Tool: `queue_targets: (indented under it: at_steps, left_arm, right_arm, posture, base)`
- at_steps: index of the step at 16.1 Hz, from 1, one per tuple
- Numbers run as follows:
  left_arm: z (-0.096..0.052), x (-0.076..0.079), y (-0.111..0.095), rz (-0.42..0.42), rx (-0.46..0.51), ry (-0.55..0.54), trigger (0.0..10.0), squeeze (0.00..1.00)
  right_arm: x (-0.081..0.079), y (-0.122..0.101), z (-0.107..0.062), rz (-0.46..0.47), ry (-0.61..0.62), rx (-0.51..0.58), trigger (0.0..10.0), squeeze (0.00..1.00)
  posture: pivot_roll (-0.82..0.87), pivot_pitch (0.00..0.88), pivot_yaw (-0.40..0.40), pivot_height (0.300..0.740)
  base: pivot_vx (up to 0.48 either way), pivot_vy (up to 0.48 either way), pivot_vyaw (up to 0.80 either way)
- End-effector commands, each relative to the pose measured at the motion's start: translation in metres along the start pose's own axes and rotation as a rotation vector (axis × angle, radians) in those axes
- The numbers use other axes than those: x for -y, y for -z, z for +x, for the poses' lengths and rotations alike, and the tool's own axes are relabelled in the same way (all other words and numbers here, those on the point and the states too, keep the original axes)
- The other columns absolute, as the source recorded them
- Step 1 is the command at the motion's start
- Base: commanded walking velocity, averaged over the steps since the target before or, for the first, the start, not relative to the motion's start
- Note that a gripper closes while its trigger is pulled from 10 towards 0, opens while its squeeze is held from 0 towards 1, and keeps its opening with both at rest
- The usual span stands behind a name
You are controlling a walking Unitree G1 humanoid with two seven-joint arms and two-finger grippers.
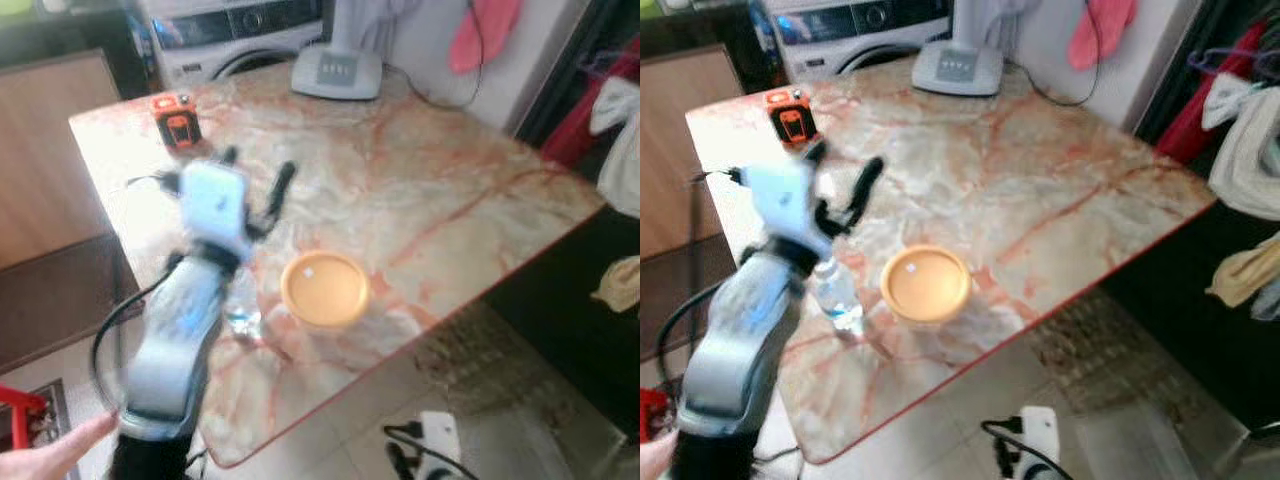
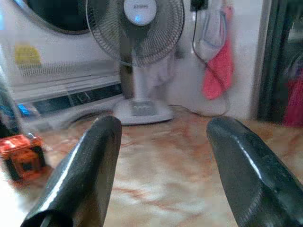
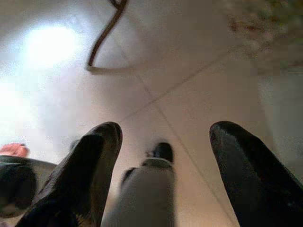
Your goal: Restocking fridge
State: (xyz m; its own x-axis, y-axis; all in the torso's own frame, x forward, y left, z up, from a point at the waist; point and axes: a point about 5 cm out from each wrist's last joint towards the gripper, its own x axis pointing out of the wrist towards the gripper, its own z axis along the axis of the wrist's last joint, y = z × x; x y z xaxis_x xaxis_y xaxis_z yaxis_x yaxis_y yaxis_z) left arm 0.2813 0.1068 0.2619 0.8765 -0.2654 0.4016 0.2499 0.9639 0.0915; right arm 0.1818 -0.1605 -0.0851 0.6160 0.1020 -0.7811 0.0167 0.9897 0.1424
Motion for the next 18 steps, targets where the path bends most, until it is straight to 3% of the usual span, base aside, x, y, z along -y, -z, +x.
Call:
queue_targets:
  at_steps: [1, 2, 5, 6, 7, 9, 11, 14, 15, 18]
  left_arm:
    - [0.002, 0.006, -0.015, -0.07, 0.01, 0.006, 10.0, 0.0]
    - [0.005, 0.013, -0.025, -0.109, 0.01, 0.023, 10.0, 0.0]
    - [0.005, 0.008, -0.029, -0.059, -0.047, -0.01, 10.0, 0.0]
    - [0.006, -0.005, -0.017, -0.142, -0.166, -0.153, 10.0, 0.0]
    - [0.004, -0.017, -0.004, -0.255, -0.35, -0.337, 10.0, 0.0]
    - [-0.001, -0.019, 0.003, -0.226, -0.47, -0.362, 10.0, 0.0]
    - [-0.01, -0.022, 0.012, -0.289, -0.571, -0.417, 10.0, 0.0]
    - [-0.01, -0.022, 0.008, -0.311, -0.618, -0.433, 10.0, 0.0]
    - [-0.008, -0.016, 0.0, -0.377, -0.651, -0.386, 10.0, 0.0]
    - [-0.006, -0.014, -0.005, -0.386, -0.662, -0.327, 10.0, 0.0]
  right_arm:
    - [-0.001, 0.005, -0.001, 0.004, 0.0, -0.017, 10.0, 0.0]
    - [-0.001, 0.004, -0.001, 0.003, 0.0, -0.018, 10.0, 0.0]
    - [-0.001, 0.003, 0.0, -0.005, -0.005, -0.023, 10.0, 0.0]
    - [-0.001, 0.003, 0.0, -0.011, -0.009, -0.029, 10.0, 0.0]
    - [-0.002, 0.003, 0.0, -0.021, -0.014, -0.04, 10.0, 0.0]
    - [-0.002, 0.003, 0.001, -0.03, -0.019, -0.047, 10.0, 0.0]
    - [-0.003, 0.001, 0.001, -0.048, -0.022, -0.047, 10.0, 0.0]
    - [-0.003, 0.001, 0.001, -0.049, -0.022, -0.048, 10.0, 0.0]
    - [-0.004, 0.002, 0.001, -0.046, -0.022, -0.052, 10.0, 0.0]
    - [-0.005, 0.001, 0.002, -0.043, -0.024, -0.051, 10.0, 0.0]
  posture:
    - [0.02, 0.112, -0.063, 0.74]
    - [0.03, 0.112, -0.065, 0.74]
    - [0.06, 0.113, -0.068, 0.74]
    - [0.08, 0.108, -0.074, 0.74]
    - [0.11, 0.102, -0.076, 0.74]
    - [0.12, 0.095, -0.074, 0.74]
    - [0.12, 0.088, -0.068, 0.74]
    - [0.12, 0.088, -0.068, 0.74]
    - [0.14, 0.081, -0.063, 0.74]
    - [0.15, 0.079, -0.06, 0.74]
  base:
    - [0.0, 0.0, 0.0]
    - [0.0, 0.0, 0.0]
    - [0.0, 0.0, 0.0]
    - [0.0, 0.0, 0.0]
    - [0.0, 0.0, 0.0]
    - [0.0, 0.0, 0.0]
    - [0.0, 0.0, 0.0]
    - [0.0, 0.0, 0.0]
    - [0.0, 0.0, 0.0]
    - [0.0, 0.0, 0.0]
